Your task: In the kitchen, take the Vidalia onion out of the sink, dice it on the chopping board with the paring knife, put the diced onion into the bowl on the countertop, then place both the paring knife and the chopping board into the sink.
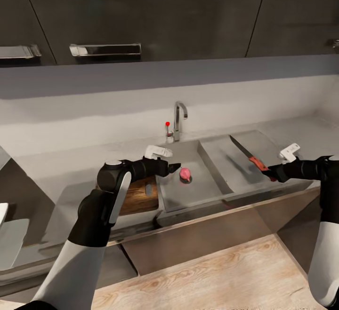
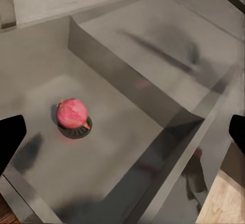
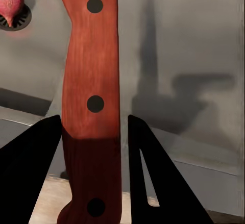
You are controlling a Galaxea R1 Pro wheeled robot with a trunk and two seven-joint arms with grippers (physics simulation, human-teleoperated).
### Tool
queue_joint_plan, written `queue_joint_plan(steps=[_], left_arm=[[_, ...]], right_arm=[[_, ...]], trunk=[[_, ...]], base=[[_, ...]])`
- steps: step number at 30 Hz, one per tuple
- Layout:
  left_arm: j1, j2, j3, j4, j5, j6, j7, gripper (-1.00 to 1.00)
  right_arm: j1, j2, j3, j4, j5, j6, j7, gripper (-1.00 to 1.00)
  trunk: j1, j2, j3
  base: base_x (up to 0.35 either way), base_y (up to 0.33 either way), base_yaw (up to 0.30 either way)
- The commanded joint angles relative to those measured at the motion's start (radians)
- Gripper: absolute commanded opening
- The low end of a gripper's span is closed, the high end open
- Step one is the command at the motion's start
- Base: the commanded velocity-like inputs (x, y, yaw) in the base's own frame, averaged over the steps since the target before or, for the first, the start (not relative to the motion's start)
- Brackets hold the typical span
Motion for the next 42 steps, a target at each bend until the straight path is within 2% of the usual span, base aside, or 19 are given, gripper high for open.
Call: queue_joint_plan(steps=[1,9,16,29,34,42], left_arm=[[-0.001,0.0,0.001,-0.001,0.002,0.006,-0.001,1.0],[-0.002,0.0,0.001,-0.001,0.002,0.005,-0.001,1.0],[-0.001,0.0,0.0,-0.001,0.003,0.005,-0.001,1.0],[-0.002,-0.002,-0.001,-0.001,0.002,0.005,-0.001,1.0],[-0.002,-0.002,-0.001,0.0,0.002,0.005,-0.001,1.0],[-0.002,-0.002,-0.001,0.004,0.002,0.004,-0.001,1.0]], right_arm=[[-0.001,0.0,0.0,-0.002,0.006,0.01,0.007,-1.0],[-0.001,0.0,0.0,-0.021,0.006,0.01,0.007,-1.0],[-0.002,0.0,0.0,-0.022,0.006,0.01,0.007,-1.0],[-0.001,0.0,0.0,-0.022,0.006,0.01,0.007,-1.0],[-0.001,0.0,0.0,-0.022,0.006,0.01,0.007,-1.0],[-0.002,0.0,0.0,-0.022,0.006,0.01,0.007,-1.0]], trunk=[[0.001,-0.002,-0.002],[0.001,-0.002,-0.002],[0.001,-0.002,-0.002],[0.001,-0.002,-0.002],[0.001,-0.002,-0.002],[0.001,-0.002,-0.002]], base=[[0.0,0.0,-0.204],[0.011,-0.001,-0.101],[0.202,-0.147,0.014],[0.23,-0.227,0.181],[0.038,-0.039,0.046],[0.002,-0.086,0.254]])
